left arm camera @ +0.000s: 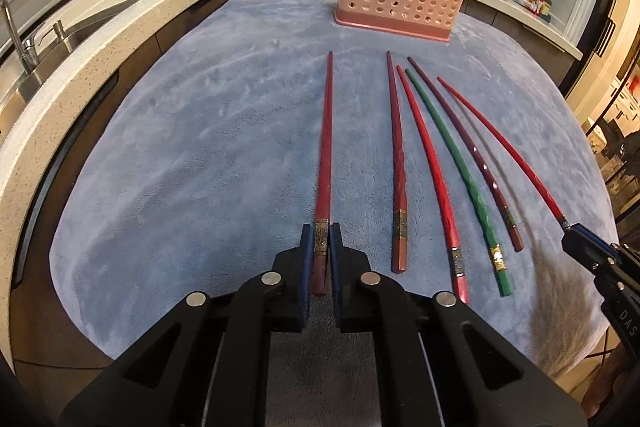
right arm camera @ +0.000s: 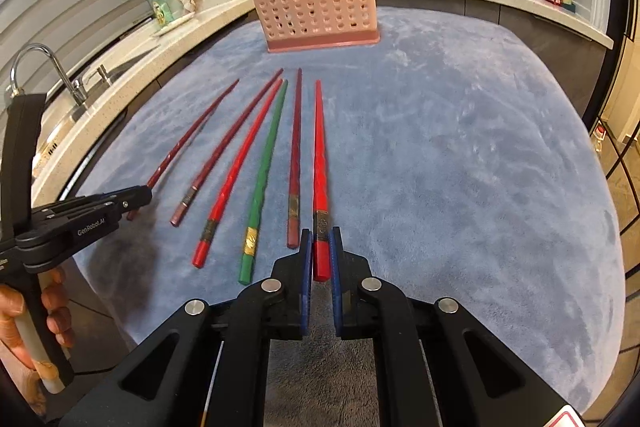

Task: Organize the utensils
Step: 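Lift both chopsticks and carry them over the pink holder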

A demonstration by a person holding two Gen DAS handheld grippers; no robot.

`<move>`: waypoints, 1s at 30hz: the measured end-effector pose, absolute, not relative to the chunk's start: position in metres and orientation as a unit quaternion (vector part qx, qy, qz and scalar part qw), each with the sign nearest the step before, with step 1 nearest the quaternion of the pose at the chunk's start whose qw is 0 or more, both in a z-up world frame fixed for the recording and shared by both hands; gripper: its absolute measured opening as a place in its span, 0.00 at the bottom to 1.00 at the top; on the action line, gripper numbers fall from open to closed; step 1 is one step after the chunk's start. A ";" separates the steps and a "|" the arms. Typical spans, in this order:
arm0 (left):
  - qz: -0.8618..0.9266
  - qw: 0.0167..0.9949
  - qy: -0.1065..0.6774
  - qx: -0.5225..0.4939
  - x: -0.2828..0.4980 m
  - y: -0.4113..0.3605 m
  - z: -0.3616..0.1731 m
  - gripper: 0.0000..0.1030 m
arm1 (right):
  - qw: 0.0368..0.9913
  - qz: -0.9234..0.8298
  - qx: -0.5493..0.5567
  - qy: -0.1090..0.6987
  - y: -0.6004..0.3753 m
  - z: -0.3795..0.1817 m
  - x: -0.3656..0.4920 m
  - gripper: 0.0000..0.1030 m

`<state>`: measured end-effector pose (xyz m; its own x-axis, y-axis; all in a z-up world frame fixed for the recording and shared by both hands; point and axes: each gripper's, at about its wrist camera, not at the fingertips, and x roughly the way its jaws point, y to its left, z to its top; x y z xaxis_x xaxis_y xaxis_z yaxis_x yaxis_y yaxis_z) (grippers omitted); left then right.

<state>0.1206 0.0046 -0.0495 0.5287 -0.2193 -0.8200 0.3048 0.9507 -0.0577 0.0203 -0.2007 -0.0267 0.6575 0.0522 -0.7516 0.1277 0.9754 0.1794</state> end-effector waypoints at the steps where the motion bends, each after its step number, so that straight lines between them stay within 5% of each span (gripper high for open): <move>1: -0.150 0.874 0.460 0.044 0.120 0.006 -0.046 0.07 | 0.906 -0.020 0.111 0.408 -0.201 -0.022 0.019 0.08; 30: -0.160 0.919 0.359 -0.008 0.169 0.001 0.103 0.07 | 0.956 -0.025 0.146 0.253 -0.254 0.129 0.041 0.07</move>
<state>0.1690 0.0011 0.1032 0.6907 -0.2991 -0.6583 0.2876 0.9490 -0.1294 0.0408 -0.2539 0.1286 0.8705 0.0259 -0.4915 0.1220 0.9561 0.2664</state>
